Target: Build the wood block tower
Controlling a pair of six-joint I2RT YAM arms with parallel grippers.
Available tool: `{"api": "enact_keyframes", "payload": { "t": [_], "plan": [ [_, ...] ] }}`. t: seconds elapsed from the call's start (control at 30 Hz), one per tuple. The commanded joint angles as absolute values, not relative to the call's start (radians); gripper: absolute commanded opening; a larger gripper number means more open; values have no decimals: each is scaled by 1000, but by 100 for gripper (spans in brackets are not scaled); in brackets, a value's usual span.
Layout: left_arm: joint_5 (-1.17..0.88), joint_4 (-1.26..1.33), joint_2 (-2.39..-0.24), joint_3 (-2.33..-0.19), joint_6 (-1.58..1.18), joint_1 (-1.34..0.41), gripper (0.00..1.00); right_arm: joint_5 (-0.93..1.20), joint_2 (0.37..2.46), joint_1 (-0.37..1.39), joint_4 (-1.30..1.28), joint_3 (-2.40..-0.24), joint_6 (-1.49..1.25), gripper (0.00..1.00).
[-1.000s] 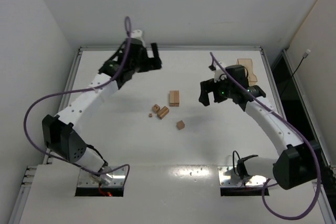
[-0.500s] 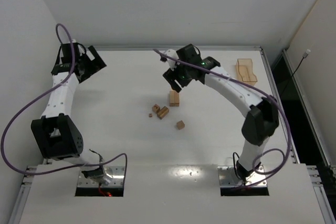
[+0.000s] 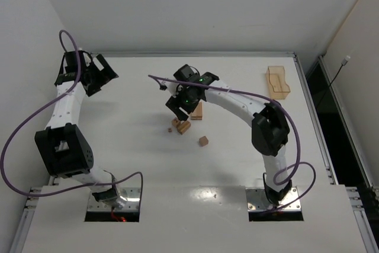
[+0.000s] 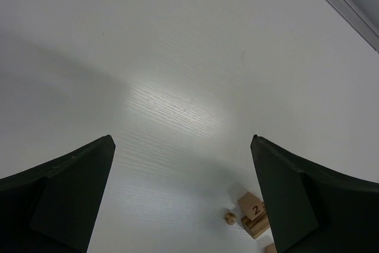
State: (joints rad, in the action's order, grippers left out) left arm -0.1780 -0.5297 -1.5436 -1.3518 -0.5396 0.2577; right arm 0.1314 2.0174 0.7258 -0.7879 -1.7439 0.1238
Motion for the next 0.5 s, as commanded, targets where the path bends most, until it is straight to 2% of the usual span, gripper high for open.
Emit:
{"api": "enact_keyframes", "payload": {
  "t": [0.0,0.07,0.47],
  "plan": [
    [-219,-495,-1549,-1348,-555,273,100,173,2042,755,-765,-1762,98,62],
    [-219,-495,-1549,-1339,-555,282,100,173,2085,778,-765,-1785,88,67],
    [-279,-468,-1549,-1302,-546,313,100,130,2276,778,-755,-1922,78,65]
  ]
}}
